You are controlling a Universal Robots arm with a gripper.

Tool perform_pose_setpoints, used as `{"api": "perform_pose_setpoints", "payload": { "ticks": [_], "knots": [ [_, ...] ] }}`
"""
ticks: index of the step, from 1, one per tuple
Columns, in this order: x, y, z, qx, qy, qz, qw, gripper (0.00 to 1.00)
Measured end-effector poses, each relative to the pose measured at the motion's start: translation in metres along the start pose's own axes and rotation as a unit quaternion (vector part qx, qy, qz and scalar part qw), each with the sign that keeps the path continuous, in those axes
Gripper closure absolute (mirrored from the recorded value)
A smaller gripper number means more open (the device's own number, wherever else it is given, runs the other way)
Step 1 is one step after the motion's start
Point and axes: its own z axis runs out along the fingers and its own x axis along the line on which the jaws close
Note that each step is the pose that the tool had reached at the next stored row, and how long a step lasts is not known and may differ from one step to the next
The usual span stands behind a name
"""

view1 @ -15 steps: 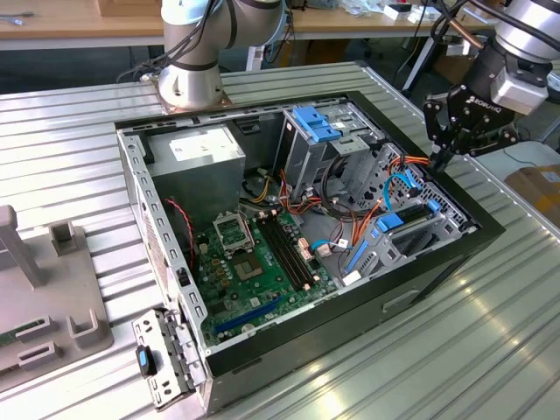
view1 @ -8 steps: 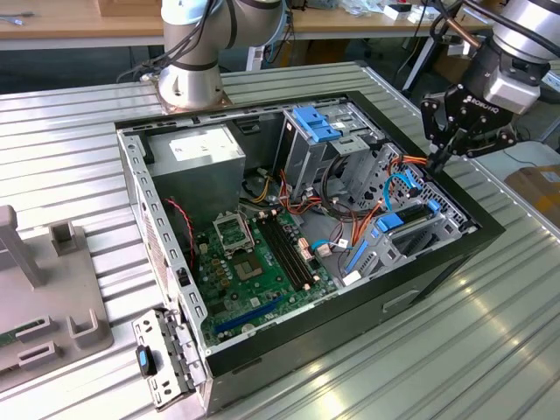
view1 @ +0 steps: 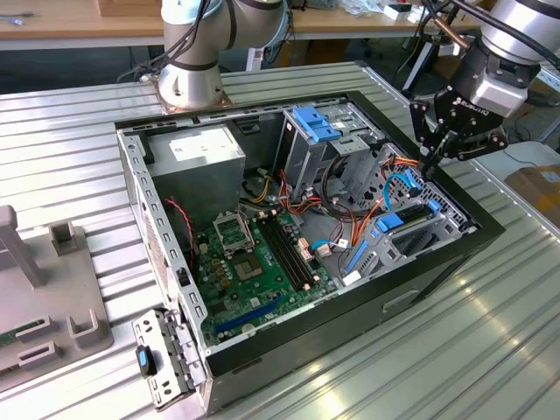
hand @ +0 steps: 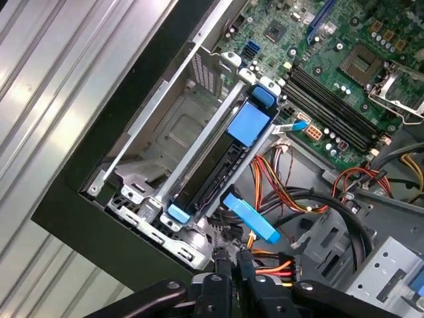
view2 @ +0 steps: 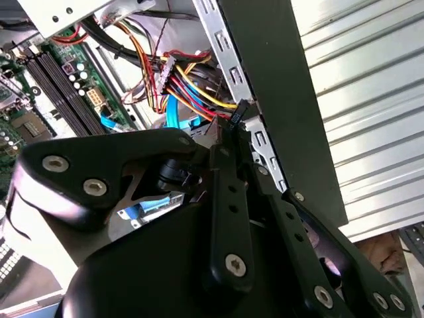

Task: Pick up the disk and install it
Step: 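Insert the first disk wire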

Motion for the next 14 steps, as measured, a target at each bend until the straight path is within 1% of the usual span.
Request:
{"api": "perform_pose_setpoints", "payload": {
  "ticks": [1, 2, 4, 6, 8, 9, 12, 14],
  "knots": [
    [0.0000, 0.0000, 0.0000, 0.0000, 0.0005, 0.018, 0.9998, 0.84],
    [0.0000, 0.0000, 0.0001, 0.0000, 0.0013, 0.044, 0.9990, 0.84],
    [0.0000, 0.0000, 0.0001, 0.0003, 0.0014, 0.060, 0.9982, 0.84],
    [0.0000, 0.0000, 0.0001, 0.0028, -0.0024, 0.070, 0.9975, 0.84],
    [0.0000, 0.0000, 0.0001, 0.0090, -0.0121, 0.087, 0.9961, 0.84],
    [0.0001, 0.0000, 0.0001, 0.0110, -0.0152, 0.092, 0.9956, 0.84],
    [0.0002, 0.0001, 0.0001, 0.0112, -0.0155, 0.093, 0.9955, 0.84],
    [0.0011, 0.0008, 0.0000, 0.0123, -0.0173, 0.095, 0.9953, 0.84]
  ]
}}
